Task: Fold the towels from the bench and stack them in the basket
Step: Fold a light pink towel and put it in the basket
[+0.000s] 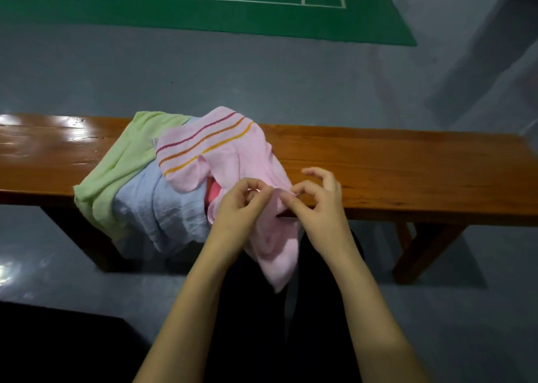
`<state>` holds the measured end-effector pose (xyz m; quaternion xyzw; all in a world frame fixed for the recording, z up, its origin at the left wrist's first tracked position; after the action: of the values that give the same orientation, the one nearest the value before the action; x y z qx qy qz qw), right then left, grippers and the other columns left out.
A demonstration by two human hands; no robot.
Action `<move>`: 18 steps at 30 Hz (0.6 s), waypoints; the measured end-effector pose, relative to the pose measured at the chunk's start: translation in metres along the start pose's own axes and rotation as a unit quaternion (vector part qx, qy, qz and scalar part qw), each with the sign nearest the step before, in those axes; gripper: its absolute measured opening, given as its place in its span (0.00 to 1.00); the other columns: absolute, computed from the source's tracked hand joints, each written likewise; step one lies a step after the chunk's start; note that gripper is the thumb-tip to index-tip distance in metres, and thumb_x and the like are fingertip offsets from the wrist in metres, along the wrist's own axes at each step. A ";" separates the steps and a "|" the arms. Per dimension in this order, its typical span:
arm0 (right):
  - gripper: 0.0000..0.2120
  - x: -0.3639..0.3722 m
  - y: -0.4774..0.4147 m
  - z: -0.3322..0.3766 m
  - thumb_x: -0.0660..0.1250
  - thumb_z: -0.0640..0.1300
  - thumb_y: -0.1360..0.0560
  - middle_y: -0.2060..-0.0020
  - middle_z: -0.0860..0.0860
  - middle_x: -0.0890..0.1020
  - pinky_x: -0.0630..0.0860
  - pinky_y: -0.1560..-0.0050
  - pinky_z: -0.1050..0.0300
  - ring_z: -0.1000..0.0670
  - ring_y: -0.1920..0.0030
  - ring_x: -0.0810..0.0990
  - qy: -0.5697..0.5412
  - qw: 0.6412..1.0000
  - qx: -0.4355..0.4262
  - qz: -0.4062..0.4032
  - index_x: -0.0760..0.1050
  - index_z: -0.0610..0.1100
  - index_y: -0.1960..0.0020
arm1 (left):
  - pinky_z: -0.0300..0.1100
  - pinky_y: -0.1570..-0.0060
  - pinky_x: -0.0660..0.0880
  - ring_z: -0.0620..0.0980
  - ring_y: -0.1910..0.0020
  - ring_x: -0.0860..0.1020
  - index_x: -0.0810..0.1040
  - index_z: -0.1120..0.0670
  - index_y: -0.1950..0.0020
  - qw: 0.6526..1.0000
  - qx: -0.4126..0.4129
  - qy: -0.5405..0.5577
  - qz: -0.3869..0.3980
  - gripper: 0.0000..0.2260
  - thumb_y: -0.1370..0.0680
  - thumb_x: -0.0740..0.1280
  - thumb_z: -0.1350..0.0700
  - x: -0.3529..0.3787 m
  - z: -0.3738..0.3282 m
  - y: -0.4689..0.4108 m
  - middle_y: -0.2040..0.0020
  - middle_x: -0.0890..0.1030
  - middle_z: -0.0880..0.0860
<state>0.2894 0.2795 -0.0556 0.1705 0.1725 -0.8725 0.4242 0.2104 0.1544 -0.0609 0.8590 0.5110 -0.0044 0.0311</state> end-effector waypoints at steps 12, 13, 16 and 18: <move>0.07 -0.034 -0.001 -0.018 0.68 0.39 0.25 0.68 0.59 0.77 0.67 0.62 0.69 0.63 0.65 0.73 -0.050 0.992 -0.011 -0.118 0.75 0.46 0.60 | 0.24 0.61 0.68 0.35 0.62 0.77 0.81 0.49 0.59 0.957 0.092 -0.275 -0.014 0.10 0.35 0.62 0.56 -0.053 -0.022 -0.001 0.65 0.81 0.40; 0.06 -0.038 0.000 -0.021 0.68 0.40 0.24 0.68 0.58 0.77 0.67 0.63 0.69 0.62 0.65 0.73 -0.041 0.991 -0.006 -0.124 0.75 0.45 0.60 | 0.25 0.61 0.69 0.34 0.64 0.76 0.81 0.49 0.61 0.964 0.080 -0.253 -0.011 0.09 0.35 0.62 0.56 -0.054 -0.020 -0.002 0.66 0.81 0.40; 0.06 -0.045 0.001 -0.031 0.67 0.42 0.24 0.67 0.55 0.77 0.67 0.65 0.66 0.60 0.65 0.72 -0.019 0.991 0.018 -0.133 0.76 0.44 0.59 | 0.29 0.60 0.71 0.34 0.65 0.76 0.81 0.45 0.62 0.983 0.045 -0.177 0.001 0.08 0.33 0.64 0.57 -0.059 -0.015 -0.005 0.67 0.81 0.38; 0.07 -0.051 0.003 -0.038 0.67 0.42 0.24 0.68 0.54 0.77 0.66 0.65 0.64 0.59 0.66 0.71 -0.012 0.987 0.032 -0.160 0.75 0.44 0.60 | 0.36 0.60 0.72 0.37 0.65 0.75 0.82 0.48 0.62 0.984 0.025 -0.175 0.009 0.04 0.29 0.69 0.56 -0.064 -0.012 -0.008 0.67 0.81 0.43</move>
<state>0.3274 0.3296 -0.0664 0.1434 0.1647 -0.9361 0.2758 0.1723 0.1033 -0.0472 0.8503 0.4893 -0.1672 0.0981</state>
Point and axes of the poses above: each hand's wrist, its own y-axis away from the middle knuckle, its own x-axis out of the palm, z = x × y, the point moved 5 cm from there along -y, towards the middle knuckle
